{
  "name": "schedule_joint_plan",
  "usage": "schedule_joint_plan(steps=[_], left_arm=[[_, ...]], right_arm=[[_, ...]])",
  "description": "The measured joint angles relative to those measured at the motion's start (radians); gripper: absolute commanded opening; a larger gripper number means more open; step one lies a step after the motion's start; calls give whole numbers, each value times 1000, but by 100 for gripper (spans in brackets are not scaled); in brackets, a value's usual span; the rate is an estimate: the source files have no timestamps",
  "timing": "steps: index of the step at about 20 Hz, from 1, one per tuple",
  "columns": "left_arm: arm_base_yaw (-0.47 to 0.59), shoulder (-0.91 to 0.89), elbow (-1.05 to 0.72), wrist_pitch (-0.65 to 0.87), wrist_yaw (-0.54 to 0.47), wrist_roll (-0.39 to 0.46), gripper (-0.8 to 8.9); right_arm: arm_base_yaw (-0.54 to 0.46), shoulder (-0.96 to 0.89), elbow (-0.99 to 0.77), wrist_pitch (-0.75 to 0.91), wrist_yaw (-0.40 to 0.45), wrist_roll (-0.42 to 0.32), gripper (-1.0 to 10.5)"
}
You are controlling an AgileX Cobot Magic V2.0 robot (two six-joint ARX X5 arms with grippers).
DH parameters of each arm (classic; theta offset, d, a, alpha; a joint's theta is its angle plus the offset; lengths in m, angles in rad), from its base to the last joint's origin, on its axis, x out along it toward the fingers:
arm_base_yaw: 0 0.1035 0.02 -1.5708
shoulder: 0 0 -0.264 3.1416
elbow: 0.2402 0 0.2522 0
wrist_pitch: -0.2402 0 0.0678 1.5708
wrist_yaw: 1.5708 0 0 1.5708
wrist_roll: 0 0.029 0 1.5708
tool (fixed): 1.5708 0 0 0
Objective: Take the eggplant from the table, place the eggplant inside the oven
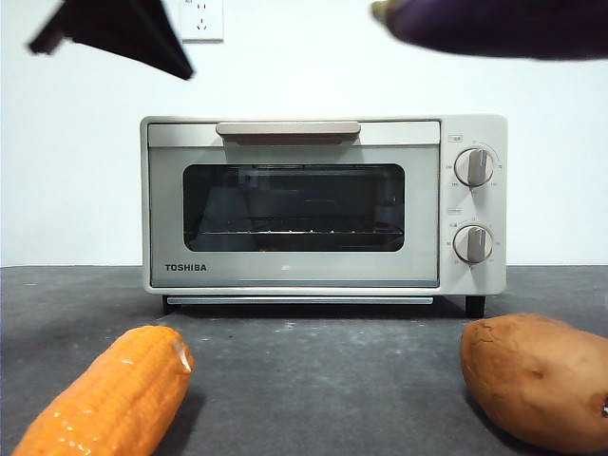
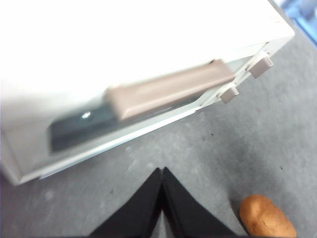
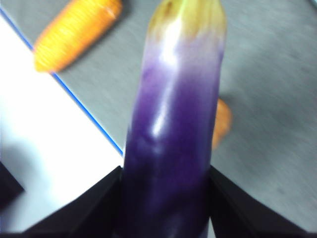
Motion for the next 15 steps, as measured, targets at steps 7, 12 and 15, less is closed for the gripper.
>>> schedule_joint_plan(steps=[7,12,15], left_arm=[[-71,309,371,-186,-104,126,6],[-110,401,423,-188,-160,164,6],[-121,417,432,-185,-162,180,6]], right_arm=[[0,-101,0,-48,114,-4,173],[0,-169,0,-49,141,-4,173],[0,-192,0,-50,142,-3,173]])
